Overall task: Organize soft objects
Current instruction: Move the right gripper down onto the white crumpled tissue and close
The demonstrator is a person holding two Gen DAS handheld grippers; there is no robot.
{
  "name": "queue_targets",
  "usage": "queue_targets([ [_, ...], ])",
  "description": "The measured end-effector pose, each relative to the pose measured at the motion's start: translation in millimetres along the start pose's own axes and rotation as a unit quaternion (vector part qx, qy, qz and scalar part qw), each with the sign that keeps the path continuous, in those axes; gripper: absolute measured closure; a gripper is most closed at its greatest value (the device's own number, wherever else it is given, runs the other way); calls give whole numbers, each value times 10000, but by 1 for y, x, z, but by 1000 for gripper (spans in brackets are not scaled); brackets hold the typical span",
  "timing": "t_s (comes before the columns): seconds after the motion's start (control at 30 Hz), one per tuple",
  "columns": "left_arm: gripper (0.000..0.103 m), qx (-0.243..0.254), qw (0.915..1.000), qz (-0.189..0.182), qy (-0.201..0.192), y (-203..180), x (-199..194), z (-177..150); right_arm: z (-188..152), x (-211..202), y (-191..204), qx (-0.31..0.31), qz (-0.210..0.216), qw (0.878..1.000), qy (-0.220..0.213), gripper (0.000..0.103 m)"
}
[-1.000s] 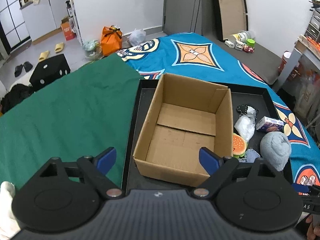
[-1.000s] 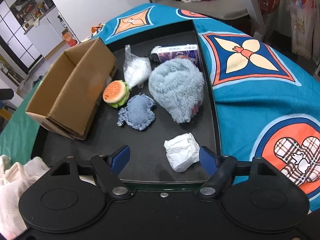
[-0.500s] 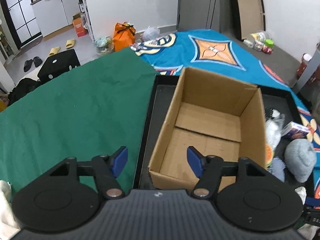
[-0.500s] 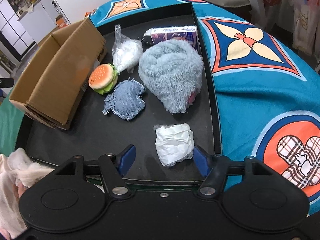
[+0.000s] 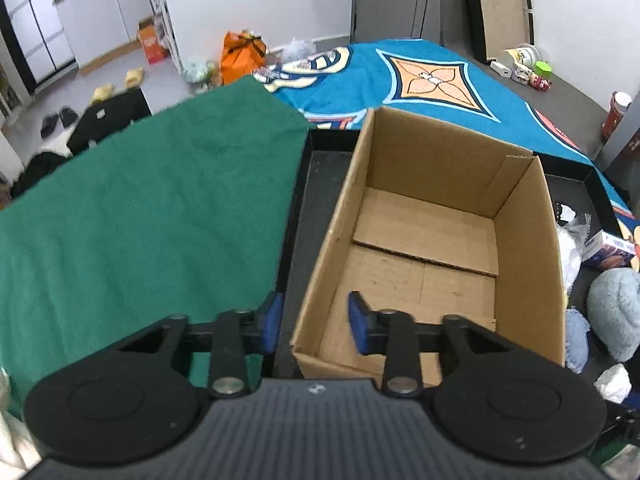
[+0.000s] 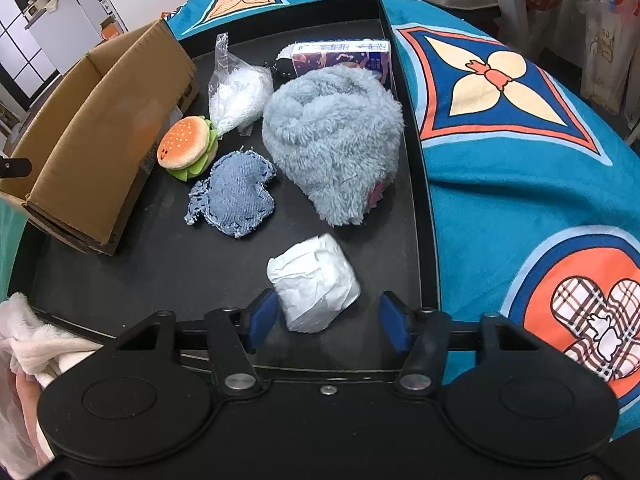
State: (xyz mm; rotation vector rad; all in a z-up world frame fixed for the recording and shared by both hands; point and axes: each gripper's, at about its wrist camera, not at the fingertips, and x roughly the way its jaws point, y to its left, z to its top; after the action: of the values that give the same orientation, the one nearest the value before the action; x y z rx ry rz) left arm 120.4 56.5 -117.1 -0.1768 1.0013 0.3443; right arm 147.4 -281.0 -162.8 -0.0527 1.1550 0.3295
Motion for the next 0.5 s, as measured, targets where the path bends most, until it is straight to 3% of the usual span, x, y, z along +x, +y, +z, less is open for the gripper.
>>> queue_targets([
  [0.07, 83, -18, 10000, 23, -7, 1, -1, 0, 0, 0, 0, -25, -23, 10000, -18, 69],
  [0.17, 90, -15, 10000, 40, -15, 2, -2, -1, 0, -1, -2, 6, 9, 10000, -6, 70],
  [0.5, 94, -44, 9997, -256, 12, 2, -16, -14, 3, -12, 1, 53, 42, 9998, -192, 71],
])
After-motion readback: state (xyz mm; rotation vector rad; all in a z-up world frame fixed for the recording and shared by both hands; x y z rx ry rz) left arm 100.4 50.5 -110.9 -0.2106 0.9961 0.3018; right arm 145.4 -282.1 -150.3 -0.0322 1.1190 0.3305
